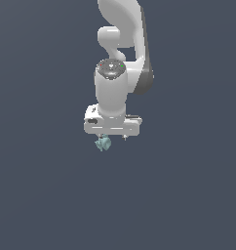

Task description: Pick up the object and move it to a goal position.

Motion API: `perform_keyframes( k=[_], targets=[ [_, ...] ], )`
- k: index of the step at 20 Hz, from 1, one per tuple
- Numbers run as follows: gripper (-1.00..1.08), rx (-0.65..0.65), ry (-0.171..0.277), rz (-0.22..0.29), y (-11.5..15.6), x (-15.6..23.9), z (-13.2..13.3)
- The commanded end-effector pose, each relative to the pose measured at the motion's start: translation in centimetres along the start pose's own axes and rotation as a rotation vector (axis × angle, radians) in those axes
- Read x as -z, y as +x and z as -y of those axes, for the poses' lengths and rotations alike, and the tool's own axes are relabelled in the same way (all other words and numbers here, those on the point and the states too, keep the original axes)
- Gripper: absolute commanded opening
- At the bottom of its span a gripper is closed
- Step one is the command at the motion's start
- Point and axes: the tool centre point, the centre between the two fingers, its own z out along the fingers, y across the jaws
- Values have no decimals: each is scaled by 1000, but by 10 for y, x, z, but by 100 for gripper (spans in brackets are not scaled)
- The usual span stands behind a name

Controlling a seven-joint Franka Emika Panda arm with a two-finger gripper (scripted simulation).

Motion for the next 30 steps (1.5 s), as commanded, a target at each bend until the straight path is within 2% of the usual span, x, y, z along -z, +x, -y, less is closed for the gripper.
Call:
perform_keyframes(
  k=[1,10,20,30],
  targets=[
    [100,0,0,0,0,0,0],
    [100,-38,22,-63,17,27,-6],
    [100,-118,24,-43,6,10,-13],
    [100,-371,24,6,-28,-36,-37]
  ],
)
